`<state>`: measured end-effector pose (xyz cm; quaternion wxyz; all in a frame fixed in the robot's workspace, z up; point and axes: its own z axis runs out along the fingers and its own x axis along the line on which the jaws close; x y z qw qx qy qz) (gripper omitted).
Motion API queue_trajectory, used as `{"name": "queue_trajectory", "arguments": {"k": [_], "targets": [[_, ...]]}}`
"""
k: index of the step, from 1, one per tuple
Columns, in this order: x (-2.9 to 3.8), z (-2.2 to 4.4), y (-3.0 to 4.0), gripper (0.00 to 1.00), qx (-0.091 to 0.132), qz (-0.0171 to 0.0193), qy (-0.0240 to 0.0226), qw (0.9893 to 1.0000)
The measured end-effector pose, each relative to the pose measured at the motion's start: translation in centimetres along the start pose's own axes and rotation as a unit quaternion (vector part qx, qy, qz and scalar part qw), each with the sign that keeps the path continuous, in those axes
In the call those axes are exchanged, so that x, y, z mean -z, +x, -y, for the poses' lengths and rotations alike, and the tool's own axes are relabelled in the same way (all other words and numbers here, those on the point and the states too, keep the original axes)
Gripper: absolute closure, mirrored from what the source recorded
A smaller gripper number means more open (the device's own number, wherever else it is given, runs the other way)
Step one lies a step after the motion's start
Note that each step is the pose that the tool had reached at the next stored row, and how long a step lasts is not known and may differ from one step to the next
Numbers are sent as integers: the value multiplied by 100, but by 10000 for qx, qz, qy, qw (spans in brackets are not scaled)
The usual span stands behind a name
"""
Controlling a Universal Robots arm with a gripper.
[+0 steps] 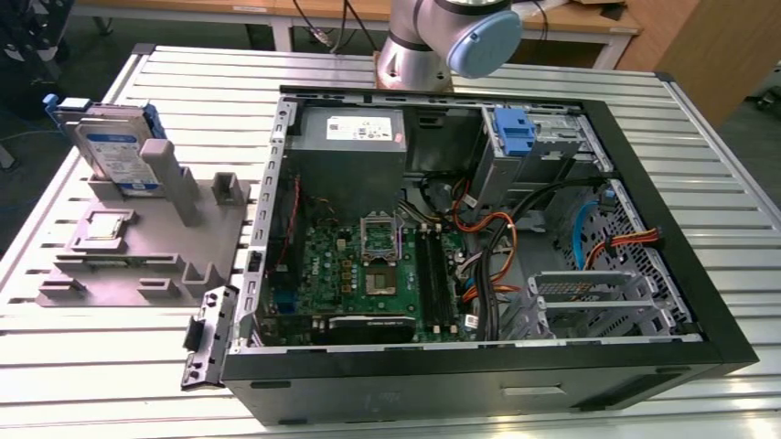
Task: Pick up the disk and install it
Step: 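Pick up the disk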
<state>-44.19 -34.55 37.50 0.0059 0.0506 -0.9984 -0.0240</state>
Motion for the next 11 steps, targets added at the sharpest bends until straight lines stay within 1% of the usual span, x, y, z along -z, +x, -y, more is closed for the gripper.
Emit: {"name": "queue_trajectory", "arguments": {"k": [11], "targets": [[0,0,0,90,1,0,0,10000]]}}
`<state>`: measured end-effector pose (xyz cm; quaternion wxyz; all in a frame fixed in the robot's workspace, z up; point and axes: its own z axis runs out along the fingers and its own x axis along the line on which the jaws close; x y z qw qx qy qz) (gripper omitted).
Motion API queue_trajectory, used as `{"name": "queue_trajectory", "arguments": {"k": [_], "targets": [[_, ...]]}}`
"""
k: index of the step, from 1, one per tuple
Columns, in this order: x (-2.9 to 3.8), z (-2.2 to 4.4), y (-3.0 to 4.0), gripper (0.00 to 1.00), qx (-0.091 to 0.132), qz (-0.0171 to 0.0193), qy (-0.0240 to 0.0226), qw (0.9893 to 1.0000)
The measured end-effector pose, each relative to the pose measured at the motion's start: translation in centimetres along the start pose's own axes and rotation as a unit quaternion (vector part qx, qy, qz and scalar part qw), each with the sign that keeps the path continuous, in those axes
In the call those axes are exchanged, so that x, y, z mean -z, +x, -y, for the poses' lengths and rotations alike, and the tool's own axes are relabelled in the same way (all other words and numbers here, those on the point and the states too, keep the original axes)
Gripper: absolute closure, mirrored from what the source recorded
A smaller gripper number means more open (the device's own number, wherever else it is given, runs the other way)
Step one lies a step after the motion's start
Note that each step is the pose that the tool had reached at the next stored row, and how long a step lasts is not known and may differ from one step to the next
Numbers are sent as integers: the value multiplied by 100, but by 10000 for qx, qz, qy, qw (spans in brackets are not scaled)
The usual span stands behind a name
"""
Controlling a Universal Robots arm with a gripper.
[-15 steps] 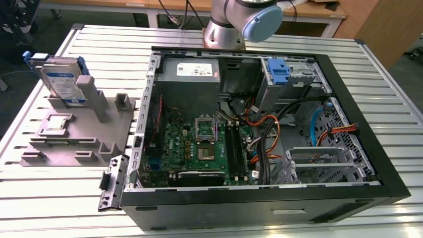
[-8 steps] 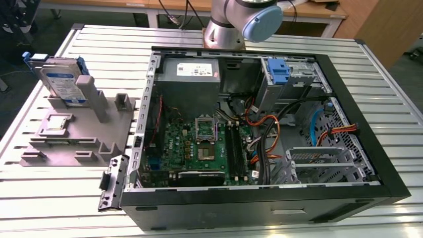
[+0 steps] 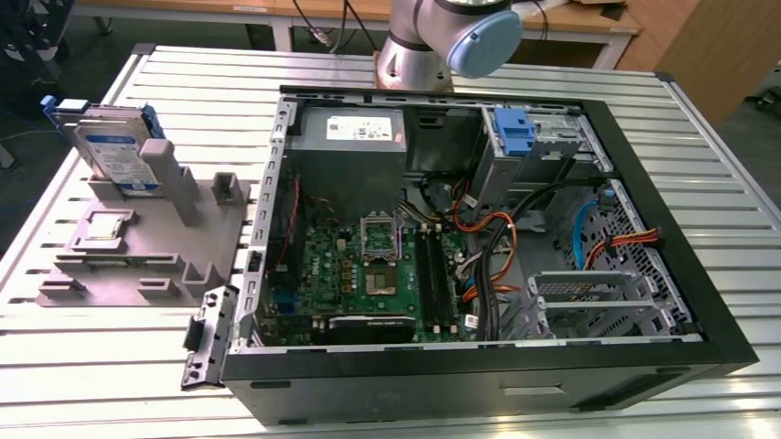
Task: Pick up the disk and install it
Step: 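Pick up the disk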
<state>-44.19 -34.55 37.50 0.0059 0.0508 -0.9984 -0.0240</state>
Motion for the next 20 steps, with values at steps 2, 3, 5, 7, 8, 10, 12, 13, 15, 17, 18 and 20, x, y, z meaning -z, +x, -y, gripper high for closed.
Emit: {"name": "queue_trajectory", "arguments": {"k": [2,3,5,7,8,10,12,13,15,17,18,20], "targets": [[0,0,0,90,0,0,0,10000],[0,0,0,90,4,0,0,10000],[0,0,1,90,57,-3,1,10000],[-1,0,1,90,164,-8,2,9999],[-1,1,0,90,245,-11,2,9997],[0,1,0,90,429,-21,4,9991],[0,1,0,90,602,-29,6,9982],[0,1,0,90,688,-33,6,9976],[-1,1,0,90,854,-41,8,9963],[0,1,0,90,1000,-49,9,9950],[0,1,0,90,1059,-52,10,9944],[0,1,0,90,1177,-57,11,9930]]}}
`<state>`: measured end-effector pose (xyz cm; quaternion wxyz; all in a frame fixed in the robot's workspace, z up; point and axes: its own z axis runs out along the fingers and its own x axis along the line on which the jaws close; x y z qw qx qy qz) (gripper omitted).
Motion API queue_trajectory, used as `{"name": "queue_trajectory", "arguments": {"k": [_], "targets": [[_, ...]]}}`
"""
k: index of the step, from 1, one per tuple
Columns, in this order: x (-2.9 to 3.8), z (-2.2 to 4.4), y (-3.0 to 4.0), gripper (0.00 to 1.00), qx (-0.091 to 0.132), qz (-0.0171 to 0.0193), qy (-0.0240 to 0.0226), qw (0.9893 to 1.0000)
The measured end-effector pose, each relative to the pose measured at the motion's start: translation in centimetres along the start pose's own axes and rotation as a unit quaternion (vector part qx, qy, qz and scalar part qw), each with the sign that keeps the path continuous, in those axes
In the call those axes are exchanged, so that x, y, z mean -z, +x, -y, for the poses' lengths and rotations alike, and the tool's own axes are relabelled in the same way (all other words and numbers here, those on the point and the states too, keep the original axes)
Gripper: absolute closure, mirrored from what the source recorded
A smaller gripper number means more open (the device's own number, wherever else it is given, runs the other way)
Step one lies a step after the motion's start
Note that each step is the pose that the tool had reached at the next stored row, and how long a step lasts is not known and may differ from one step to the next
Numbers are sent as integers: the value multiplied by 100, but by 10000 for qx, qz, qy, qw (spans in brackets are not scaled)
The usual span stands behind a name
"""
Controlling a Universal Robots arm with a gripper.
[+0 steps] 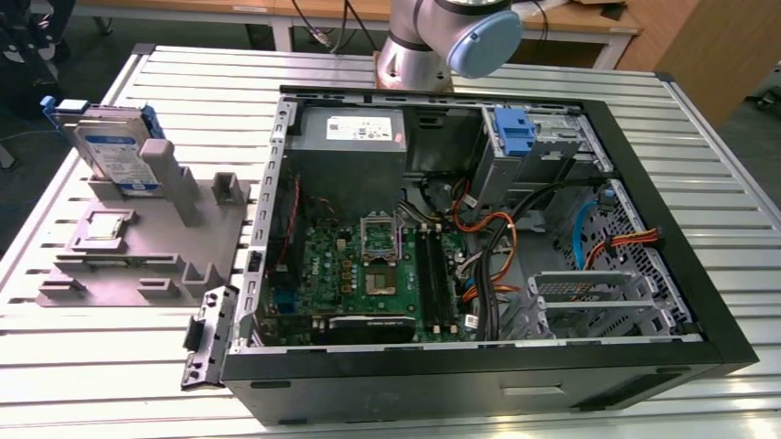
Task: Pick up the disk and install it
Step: 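Pick up the disk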
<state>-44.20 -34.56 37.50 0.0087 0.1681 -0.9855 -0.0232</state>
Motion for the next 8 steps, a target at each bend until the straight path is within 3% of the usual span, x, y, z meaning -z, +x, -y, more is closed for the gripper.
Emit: {"name": "queue_trajectory", "arguments": {"k": [4,8], "targets": [[0,0,0,90,252,-12,2,9997],[0,0,0,90,524,-25,5,9986]]}}
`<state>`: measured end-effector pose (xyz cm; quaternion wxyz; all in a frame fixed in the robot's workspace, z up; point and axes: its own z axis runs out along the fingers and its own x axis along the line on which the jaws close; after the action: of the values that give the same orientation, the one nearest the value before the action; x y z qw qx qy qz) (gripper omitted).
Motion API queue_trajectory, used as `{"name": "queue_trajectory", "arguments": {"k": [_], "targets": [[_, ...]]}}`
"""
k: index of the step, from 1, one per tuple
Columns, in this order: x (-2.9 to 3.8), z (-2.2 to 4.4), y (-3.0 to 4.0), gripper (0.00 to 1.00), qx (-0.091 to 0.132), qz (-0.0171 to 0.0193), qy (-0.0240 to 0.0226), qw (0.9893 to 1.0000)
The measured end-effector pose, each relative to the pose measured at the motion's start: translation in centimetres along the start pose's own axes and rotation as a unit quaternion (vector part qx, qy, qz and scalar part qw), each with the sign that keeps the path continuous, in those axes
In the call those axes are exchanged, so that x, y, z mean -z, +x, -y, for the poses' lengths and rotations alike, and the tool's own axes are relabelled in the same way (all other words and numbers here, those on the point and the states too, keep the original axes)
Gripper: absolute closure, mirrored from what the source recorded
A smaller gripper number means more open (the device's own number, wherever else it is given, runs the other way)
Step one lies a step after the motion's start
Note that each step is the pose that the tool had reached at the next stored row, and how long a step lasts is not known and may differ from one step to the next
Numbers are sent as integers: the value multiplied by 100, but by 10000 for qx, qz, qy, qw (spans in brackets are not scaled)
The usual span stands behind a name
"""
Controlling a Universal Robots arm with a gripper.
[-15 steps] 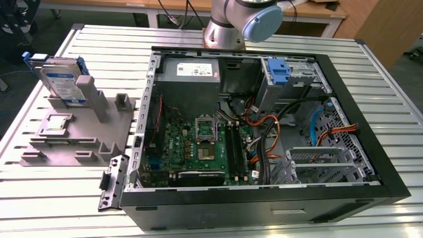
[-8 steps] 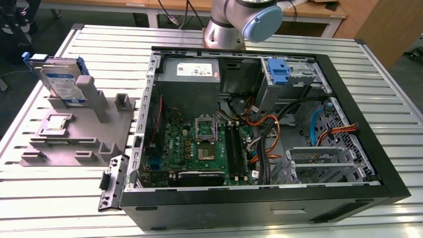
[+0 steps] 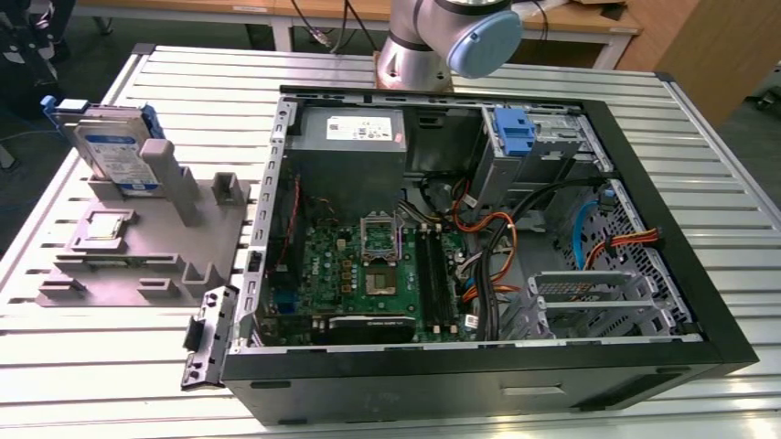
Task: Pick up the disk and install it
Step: 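Pick up the disk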
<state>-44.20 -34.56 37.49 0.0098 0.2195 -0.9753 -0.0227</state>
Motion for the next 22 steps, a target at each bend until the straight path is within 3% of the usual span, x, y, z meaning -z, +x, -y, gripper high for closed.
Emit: {"name": "queue_trajectory", "arguments": {"k": [22], "targets": [[0,1,0,90,102,-5,1,9999]]}}
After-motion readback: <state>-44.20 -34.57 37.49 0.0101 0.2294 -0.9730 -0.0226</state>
